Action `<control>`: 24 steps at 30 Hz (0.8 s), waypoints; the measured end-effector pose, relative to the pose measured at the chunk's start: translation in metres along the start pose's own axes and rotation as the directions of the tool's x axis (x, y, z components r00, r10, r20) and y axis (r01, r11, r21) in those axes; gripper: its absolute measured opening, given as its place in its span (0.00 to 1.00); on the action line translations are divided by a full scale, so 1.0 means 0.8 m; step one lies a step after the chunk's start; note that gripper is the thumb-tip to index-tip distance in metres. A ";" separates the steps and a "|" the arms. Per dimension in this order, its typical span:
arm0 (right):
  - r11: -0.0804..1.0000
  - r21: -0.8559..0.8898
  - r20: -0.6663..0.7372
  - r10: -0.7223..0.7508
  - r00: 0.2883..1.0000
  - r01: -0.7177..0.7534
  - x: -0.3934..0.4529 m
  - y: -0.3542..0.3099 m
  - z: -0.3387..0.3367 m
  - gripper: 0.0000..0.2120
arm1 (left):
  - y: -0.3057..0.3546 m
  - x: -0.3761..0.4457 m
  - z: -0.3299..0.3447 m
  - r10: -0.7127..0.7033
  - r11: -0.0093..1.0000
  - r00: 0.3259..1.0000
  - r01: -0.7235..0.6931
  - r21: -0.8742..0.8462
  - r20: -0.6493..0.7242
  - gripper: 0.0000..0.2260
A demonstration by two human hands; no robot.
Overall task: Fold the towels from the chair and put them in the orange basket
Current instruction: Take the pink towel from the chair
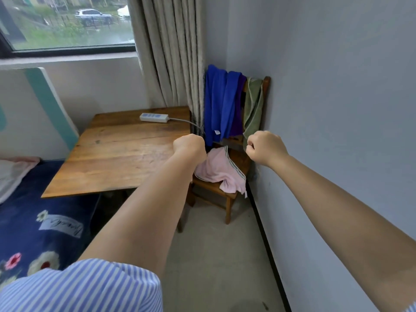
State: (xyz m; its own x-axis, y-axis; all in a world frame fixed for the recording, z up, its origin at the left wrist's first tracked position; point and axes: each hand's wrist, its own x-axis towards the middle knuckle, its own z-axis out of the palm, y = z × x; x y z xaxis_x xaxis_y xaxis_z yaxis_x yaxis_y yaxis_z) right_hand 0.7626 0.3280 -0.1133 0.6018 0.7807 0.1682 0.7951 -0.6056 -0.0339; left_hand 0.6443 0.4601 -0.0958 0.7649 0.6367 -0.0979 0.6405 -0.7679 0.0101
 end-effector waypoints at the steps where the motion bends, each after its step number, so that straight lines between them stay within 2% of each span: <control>1: 1.000 0.001 0.014 0.002 1.000 -0.002 0.022 0.008 0.005 0.15 | 0.000 0.024 -0.002 -0.008 1.000 1.000 0.008 -0.003 0.006 0.11; 5: 1.000 0.007 0.042 0.004 0.999 -0.004 0.134 0.040 0.039 0.15 | -0.003 0.143 -0.002 -0.038 0.999 0.999 0.038 0.007 0.038 0.11; 7: 1.000 0.010 0.045 0.013 0.999 -0.013 0.161 0.049 0.047 0.14 | -0.009 0.174 0.002 -0.031 0.999 0.998 0.030 0.017 0.057 0.12; 14: 0.994 0.067 0.100 0.080 0.992 -0.087 0.340 0.078 0.114 0.14 | -0.030 0.380 0.026 0.019 1.000 0.993 -0.020 0.007 0.117 0.11; 21: 0.980 0.130 0.304 0.104 0.947 -0.149 0.433 0.111 0.217 0.13 | -0.021 0.516 0.101 0.015 0.997 0.951 0.011 -0.081 0.309 0.12; 24: 0.974 0.137 0.416 0.110 0.903 -0.182 0.458 0.130 0.274 0.13 | -0.012 0.553 0.153 -0.027 0.987 0.914 0.088 -0.132 0.405 0.11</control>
State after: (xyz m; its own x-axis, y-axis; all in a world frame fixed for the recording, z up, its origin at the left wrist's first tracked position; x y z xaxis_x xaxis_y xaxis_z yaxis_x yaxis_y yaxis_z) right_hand 1.0827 0.5849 -0.2708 0.6619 0.7023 -0.2620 0.6753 -0.7104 -0.1984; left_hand 0.9681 0.7401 -0.2611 0.6538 0.5743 -0.4926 0.7087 -0.6929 0.1329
